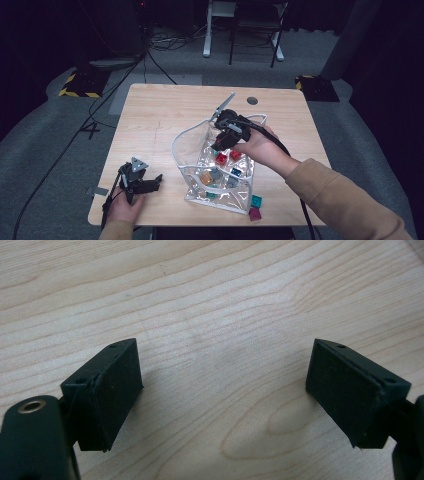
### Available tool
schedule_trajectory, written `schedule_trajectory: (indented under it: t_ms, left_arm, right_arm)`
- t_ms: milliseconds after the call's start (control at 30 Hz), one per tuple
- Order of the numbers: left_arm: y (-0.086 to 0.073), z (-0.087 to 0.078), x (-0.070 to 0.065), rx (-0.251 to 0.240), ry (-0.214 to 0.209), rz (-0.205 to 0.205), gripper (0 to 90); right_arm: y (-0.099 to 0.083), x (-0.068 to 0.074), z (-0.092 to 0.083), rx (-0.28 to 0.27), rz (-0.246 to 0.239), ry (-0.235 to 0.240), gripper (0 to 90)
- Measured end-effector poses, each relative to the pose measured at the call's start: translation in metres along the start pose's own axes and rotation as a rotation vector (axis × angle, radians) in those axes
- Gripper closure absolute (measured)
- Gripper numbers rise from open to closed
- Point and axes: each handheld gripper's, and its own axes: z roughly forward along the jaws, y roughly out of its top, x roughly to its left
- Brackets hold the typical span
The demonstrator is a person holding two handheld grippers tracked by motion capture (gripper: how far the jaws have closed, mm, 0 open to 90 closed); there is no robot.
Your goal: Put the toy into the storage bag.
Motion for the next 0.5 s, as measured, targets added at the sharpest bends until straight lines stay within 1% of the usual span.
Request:
schedule_trajectory:
  t_ms: [67, 233, 300, 433, 467, 500]
  left_arm:
    - [0.000, 0.000, 0.000, 0.000, 0.000, 0.000, 15.2]
    - [0.000, 0.000, 0.000, 0.000, 0.000, 0.001, 15.2]
    - [0.000, 0.000, 0.000, 0.000, -0.001, 0.000, 15.2]
    - [0.000, 0.000, 0.000, 0.000, 0.000, 0.000, 15.2]
    - [0.000, 0.000, 0.000, 0.000, -0.001, 0.000, 15.2]
    - [0.000, 0.000, 0.000, 0.000, -0.001, 0.000, 15.2]
  right_arm:
    - [0.000, 0.001, 0.003, 0.023, 0.003, 0.000, 58.2]
    - [-0.002, 0.002, 0.010, 0.058, -0.005, 0.004, 58.2]
    - [-0.002, 0.002, 0.013, 0.081, -0.009, 0.003, 58.2]
    - [-0.004, 0.002, 0.017, 0.098, -0.012, 0.010, 58.1]
    - [-0.004, 0.003, 0.017, 0.102, -0.014, 0.011, 57.6]
    - [-0.004, 0.003, 0.018, 0.101, -0.012, 0.016, 54.0]
